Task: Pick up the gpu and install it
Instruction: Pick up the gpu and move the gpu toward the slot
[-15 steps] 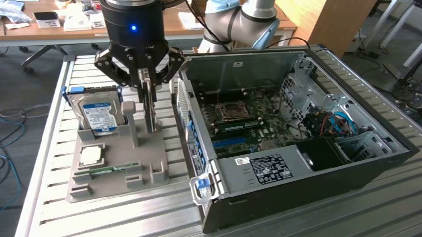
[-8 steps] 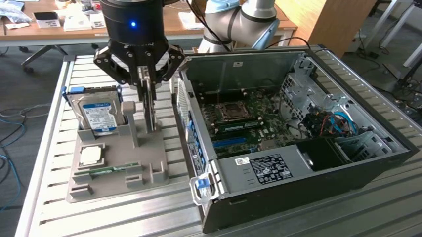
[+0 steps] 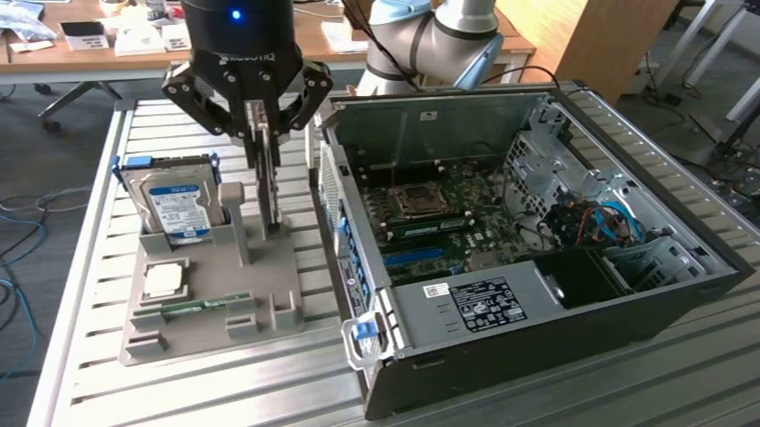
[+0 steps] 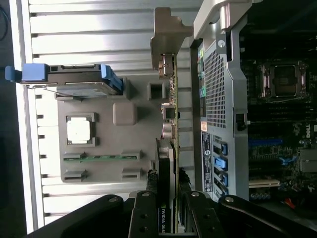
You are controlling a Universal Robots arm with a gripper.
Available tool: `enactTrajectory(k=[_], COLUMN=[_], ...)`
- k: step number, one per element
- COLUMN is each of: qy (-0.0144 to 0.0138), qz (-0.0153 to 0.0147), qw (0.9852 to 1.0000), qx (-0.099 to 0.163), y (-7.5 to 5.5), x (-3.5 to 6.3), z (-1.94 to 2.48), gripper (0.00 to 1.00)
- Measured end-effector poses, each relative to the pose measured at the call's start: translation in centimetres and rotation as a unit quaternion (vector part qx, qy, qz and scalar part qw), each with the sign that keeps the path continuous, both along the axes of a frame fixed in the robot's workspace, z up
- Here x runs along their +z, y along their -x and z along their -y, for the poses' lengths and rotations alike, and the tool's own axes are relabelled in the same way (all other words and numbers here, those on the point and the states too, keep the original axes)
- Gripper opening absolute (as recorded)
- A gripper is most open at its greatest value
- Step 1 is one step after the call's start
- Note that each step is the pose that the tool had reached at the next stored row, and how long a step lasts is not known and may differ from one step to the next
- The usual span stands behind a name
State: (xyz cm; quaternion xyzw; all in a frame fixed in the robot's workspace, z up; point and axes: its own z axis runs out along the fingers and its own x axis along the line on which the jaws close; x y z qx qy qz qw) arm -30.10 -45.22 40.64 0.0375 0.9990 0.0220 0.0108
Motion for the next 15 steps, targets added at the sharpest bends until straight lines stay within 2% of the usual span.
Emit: enactTrajectory(k=[7,15], qy=[0.0,0.0], qz=[0.0,0.0], qw=[1.0,1.0], qx=[0.0,0.0], y=[0.0,0.0], x=[1.14,1.26], z=[0.0,0.0], gripper=[0.27,0.27])
